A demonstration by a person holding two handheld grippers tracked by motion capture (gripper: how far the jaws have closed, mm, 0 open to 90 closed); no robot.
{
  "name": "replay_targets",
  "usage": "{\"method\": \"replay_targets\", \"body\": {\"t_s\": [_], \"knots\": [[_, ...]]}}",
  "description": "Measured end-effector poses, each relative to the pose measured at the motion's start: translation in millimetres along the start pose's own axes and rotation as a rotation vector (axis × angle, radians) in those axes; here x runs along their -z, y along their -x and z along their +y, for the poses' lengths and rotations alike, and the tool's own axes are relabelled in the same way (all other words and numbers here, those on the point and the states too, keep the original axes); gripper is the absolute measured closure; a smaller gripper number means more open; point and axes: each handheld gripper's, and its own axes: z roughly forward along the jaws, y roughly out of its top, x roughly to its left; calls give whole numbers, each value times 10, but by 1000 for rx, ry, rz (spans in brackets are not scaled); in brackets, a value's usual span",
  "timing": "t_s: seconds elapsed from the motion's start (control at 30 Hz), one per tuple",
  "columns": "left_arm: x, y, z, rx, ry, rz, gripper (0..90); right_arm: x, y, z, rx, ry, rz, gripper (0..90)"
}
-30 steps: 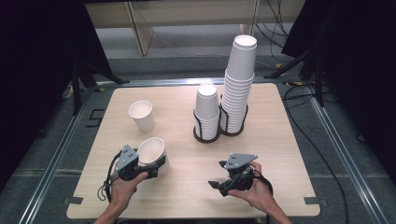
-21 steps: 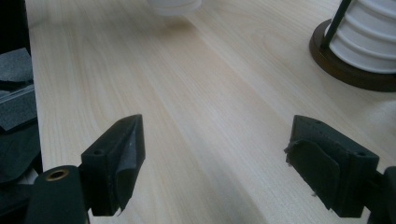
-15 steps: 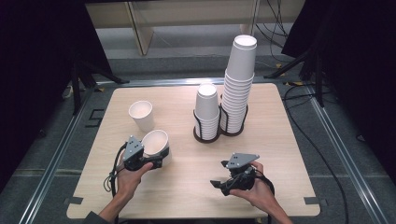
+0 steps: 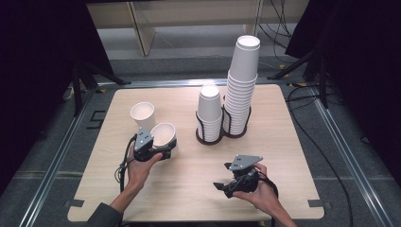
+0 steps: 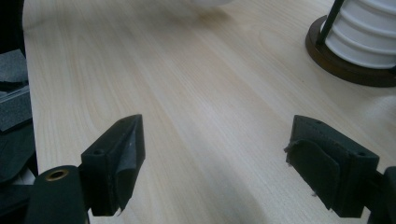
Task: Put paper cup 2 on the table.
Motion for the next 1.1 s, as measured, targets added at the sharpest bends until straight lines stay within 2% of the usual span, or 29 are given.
{"method": "replay_targets", "body": {"t_s": [0.37, 0.5, 0.57, 0.6, 0.77, 0.93, 1.1], "knots": [[-218, -78, 20, 12, -7, 41, 147, -1, 3, -4, 0, -3, -1, 200], [-316, -97, 78, 26, 11, 45, 147, -4, 12, -9, 7, -5, -5, 200], [-373, -115, 116, 17, 8, 62, 147, -7, 12, -13, 6, -7, -5, 200], [-404, -124, 128, 19, 6, 67, 147, -7, 1, -17, -13, -14, -4, 200], [-544, -175, 133, 16, -1, 113, 147, -13, 7, -17, 8, -16, -1, 200], [-693, -236, 116, 47, -23, 161, 146, -22, 5, -24, 6, -19, 6, 201], [-823, -256, 108, 50, -32, 206, 145, -28, -1, -26, 6, -21, 13, 201]]}}
